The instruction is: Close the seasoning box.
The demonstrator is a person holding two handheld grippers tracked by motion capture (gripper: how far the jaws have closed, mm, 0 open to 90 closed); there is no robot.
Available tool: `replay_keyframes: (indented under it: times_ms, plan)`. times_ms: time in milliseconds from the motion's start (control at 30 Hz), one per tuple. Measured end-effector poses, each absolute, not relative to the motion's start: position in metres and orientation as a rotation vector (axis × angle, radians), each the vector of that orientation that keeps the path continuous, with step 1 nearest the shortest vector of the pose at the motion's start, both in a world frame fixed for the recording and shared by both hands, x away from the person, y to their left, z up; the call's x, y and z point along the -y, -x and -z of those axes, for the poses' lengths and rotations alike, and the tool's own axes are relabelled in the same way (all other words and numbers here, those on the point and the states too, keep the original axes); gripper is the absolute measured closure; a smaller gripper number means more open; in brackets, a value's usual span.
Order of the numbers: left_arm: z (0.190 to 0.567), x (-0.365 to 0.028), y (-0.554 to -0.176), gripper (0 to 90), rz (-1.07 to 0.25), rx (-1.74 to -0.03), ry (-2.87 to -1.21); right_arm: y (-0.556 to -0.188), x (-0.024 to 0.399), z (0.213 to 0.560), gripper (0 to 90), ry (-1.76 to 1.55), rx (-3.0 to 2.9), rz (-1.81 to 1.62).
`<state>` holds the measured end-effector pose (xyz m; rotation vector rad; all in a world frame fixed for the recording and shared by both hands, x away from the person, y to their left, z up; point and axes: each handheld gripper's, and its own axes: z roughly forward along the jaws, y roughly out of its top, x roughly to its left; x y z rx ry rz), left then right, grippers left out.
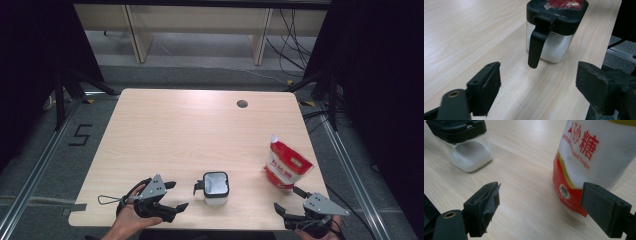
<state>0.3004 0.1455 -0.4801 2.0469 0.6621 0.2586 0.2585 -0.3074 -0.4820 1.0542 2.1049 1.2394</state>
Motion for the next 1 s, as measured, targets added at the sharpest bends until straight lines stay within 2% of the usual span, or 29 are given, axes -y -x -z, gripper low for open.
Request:
replay_keyframes:
  times_ms: [333, 533, 1000]
  plan:
    - [0.490, -0.152, -0.296, 17.8, -0.275, -0.643, -2.108, -0.259, 0.306, 0.483, 16.3, -1.038, -2.129, -1.233]
    - [0.494, -0.153, -0.292, 17.8, -0.264, -0.701, -2.093, -0.258, 0.304, 0.484, 16.4, -1.037, -2.147, -1.221]
    - [0.494, -0.157, -0.295, 17.8, -0.281, -0.672, -2.111, -0.261, 0.305, 0.486, 16.4, -1.010, -2.169, -1.200]
